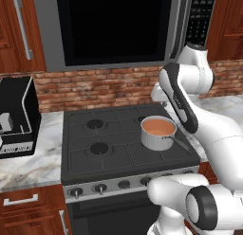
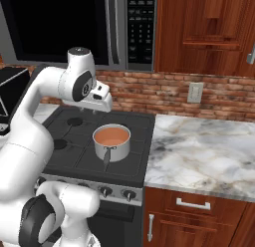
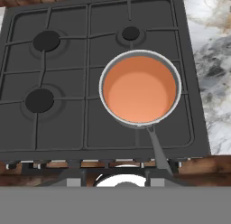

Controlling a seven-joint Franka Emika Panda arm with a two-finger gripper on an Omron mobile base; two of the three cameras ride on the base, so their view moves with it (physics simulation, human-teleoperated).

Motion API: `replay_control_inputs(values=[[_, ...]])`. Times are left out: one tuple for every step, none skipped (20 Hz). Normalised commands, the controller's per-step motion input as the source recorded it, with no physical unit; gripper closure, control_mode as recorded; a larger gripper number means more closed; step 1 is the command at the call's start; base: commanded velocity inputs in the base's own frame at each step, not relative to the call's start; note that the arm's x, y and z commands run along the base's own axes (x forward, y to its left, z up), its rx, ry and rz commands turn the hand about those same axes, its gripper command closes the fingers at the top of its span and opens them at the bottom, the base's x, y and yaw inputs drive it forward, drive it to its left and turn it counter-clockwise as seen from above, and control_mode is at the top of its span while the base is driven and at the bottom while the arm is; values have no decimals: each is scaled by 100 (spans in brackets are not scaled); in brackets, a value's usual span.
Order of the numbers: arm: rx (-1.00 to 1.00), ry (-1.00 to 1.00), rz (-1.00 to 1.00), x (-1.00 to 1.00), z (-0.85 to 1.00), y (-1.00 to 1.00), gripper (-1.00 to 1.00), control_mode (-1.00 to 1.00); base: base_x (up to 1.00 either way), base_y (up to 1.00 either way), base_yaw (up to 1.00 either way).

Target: Retrieve the steak from the fridge and place it on the saucepan with marinade on the stove.

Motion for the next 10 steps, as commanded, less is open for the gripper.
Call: replay_control_inputs(values=[[0, 0, 0, 0, 0, 0, -100, 100, 0, 0, 0], [0, 0, 0, 0, 0, 0, -100, 100, 0, 0, 0], [0, 0, 0, 0, 0, 0, -100, 100, 0, 0, 0], [0, 0, 0, 0, 0, 0, -100, 100, 0, 0, 0], [0, 0, 0, 0, 0, 0, -100, 100, 0, 0, 0], [0, 0, 0, 0, 0, 0, -100, 100, 0, 0, 0], [0, 0, 0, 0, 0, 0, -100, 100, 0, 0, 0], [0, 0, 0, 0, 0, 0, -100, 100, 0, 0, 0], [0, 0, 0, 0, 0, 0, -100, 100, 0, 0, 0], [0, 0, 0, 0, 0, 0, -100, 100, 0, 0, 0]])
